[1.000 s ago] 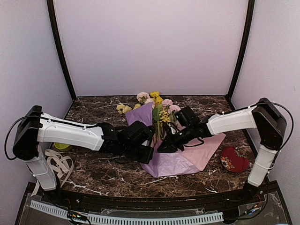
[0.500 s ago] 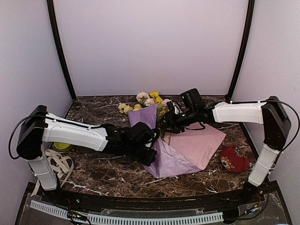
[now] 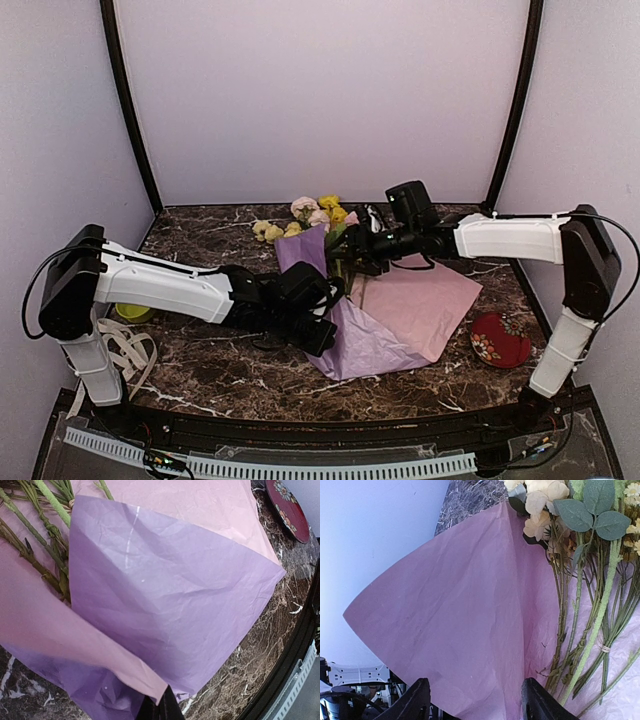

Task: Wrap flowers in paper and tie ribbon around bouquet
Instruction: Fold the 1/4-folded wrapping paper at the center of the board.

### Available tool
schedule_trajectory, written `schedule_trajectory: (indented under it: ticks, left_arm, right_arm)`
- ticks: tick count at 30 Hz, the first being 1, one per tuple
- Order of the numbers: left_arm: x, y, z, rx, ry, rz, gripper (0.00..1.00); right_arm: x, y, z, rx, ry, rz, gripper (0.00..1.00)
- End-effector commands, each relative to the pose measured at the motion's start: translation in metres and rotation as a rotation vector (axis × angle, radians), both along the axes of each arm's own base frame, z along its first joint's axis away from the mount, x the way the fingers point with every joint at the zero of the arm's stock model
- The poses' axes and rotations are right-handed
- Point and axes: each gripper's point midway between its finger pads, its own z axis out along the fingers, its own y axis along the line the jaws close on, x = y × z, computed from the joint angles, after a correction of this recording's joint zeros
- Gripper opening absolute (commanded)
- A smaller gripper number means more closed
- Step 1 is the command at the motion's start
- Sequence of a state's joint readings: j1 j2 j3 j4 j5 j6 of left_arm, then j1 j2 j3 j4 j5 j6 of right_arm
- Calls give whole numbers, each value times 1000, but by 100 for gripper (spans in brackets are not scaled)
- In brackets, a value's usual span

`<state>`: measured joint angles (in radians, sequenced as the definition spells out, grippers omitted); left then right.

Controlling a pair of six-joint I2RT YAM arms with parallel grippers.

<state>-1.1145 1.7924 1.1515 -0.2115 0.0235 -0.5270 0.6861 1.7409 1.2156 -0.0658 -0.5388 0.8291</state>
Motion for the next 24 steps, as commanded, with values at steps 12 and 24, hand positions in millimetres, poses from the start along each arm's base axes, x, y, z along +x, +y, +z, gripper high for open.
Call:
schedule_trajectory:
  ticks: [12, 24]
  left_arm:
    - [-2, -10, 6, -22, 8, -70, 0]
    - [-2, -5, 4, -13, 10, -81, 0]
  right_arm:
    - [-2, 17, 32, 65, -89, 38, 71]
    - [-6, -4, 61, 31, -192, -30, 81]
